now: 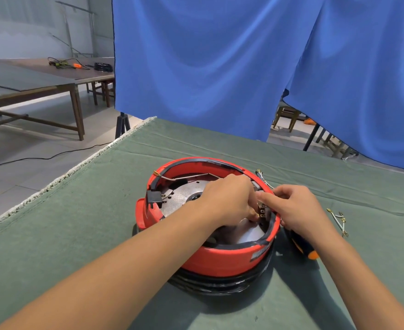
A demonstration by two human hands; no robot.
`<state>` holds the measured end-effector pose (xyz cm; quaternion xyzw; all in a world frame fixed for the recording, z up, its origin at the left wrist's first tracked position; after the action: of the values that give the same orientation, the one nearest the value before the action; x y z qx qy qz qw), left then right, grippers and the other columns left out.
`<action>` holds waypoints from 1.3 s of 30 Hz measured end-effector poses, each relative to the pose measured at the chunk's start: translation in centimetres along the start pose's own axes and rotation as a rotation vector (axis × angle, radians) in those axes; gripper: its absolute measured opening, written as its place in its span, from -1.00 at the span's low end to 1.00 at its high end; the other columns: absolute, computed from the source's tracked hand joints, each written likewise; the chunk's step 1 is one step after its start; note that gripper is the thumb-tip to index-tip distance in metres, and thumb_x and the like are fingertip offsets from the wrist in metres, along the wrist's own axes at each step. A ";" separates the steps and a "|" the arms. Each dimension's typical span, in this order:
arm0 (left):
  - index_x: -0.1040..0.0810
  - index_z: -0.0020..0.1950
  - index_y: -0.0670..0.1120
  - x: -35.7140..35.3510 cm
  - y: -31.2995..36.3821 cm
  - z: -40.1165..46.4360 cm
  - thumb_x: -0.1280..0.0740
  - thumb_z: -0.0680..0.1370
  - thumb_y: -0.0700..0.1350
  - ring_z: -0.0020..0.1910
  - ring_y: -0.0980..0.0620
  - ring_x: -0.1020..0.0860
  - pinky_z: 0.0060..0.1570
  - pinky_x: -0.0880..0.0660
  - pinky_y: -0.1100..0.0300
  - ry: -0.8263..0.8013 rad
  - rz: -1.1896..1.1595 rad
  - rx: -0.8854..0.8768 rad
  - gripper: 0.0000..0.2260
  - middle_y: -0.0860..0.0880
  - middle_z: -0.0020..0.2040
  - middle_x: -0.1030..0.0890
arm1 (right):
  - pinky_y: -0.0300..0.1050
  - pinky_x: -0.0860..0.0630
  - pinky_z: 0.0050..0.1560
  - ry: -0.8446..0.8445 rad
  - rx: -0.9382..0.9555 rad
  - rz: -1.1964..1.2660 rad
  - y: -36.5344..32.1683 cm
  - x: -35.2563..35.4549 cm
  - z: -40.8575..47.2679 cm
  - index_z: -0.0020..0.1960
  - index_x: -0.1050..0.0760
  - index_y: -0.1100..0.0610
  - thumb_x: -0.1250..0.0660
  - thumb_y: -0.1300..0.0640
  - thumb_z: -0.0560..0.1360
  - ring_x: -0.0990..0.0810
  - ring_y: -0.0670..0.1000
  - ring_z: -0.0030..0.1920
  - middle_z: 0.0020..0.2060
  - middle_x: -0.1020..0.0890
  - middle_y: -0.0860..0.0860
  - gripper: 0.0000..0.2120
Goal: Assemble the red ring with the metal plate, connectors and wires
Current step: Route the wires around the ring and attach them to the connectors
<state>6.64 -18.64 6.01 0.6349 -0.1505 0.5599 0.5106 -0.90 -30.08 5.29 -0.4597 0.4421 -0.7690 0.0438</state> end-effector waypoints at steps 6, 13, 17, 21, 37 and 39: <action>-0.70 -0.04 0.08 0.1 0.6 -0.2 -0.44 0.44 0.00 0.00 -0.09 -0.58 -0.20 -0.31 0.16 0.045 0.059 -0.002 -0.88 -0.02 -0.02 -0.65 | -0.39 -0.23 -0.65 0.004 -0.012 0.028 0.0 0.0 -0.2 -0.32 -0.57 0.20 -0.47 0.00 0.41 -0.36 -0.17 -0.67 -0.58 -0.46 -0.02 -0.72; -0.70 -0.07 0.06 0.0 0.9 -0.3 -0.42 0.46 -0.05 -0.06 -0.08 -0.60 -0.20 -0.33 0.17 0.052 0.069 -0.011 -0.91 0.00 -0.26 -0.55 | -0.35 -0.28 -0.64 -0.012 -0.025 0.004 -0.1 -0.1 -0.6 -0.31 -0.54 0.19 -0.40 -0.05 0.45 -0.40 -0.15 -0.70 -0.50 -0.57 0.08 -0.68; -0.70 -0.11 0.03 -0.1 0.9 -0.3 -0.42 0.46 -0.06 -0.10 -0.07 -0.59 -0.23 -0.33 0.17 0.050 0.068 -0.018 -0.93 0.04 -0.36 -0.45 | -0.24 -0.36 -0.56 -0.003 -0.024 -0.089 0.0 -0.2 -0.5 -0.27 -0.55 0.14 -0.32 -0.17 0.46 -0.46 -0.11 -0.64 -0.41 -0.64 0.10 -0.63; -0.71 -0.08 0.03 -0.3 0.8 -0.2 -0.43 0.46 -0.06 -0.10 -0.08 -0.59 -0.23 -0.33 0.18 0.040 0.047 -0.018 -0.92 0.01 -0.33 -0.50 | -0.14 -0.45 -0.42 0.007 -0.007 -0.143 -0.3 -0.1 -0.7 -0.26 -0.53 0.12 -0.28 -0.17 0.48 -0.55 0.03 -0.49 -0.39 -0.62 0.09 -0.64; -0.72 -0.06 0.03 -0.7 0.7 -0.1 -0.43 0.45 -0.08 -0.10 -0.06 -0.59 -0.24 -0.36 0.19 0.052 -0.027 -0.042 -0.89 -0.05 -0.18 -0.68 | -0.01 -0.34 -0.17 -0.081 0.042 -0.262 -0.2 -0.5 -0.5 -0.17 -0.45 0.10 -0.11 -0.10 0.57 -0.50 0.18 -0.10 -0.21 -0.59 0.10 -0.68; -0.72 -0.07 0.02 -0.7 0.7 0.0 -0.43 0.44 -0.08 -0.12 -0.06 -0.58 -0.23 -0.38 0.18 0.043 -0.038 -0.047 -0.90 -0.05 -0.25 -0.66 | -0.01 -0.35 -0.16 -0.088 0.044 -0.196 0.1 -0.5 -0.3 -0.19 -0.44 0.10 -0.13 -0.10 0.57 -0.50 0.16 -0.13 -0.25 -0.58 0.08 -0.68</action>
<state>5.91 -19.24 5.70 0.6135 -0.1404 0.5598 0.5390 -0.89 -29.66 4.84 -0.5332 0.3756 -0.7580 -0.0022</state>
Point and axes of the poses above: each hand's wrist, its own z-axis towards the middle knuckle, its own x-axis out of the back of the hand, y = z × x, the point moved 6 cm from there along z, towards the middle knuckle
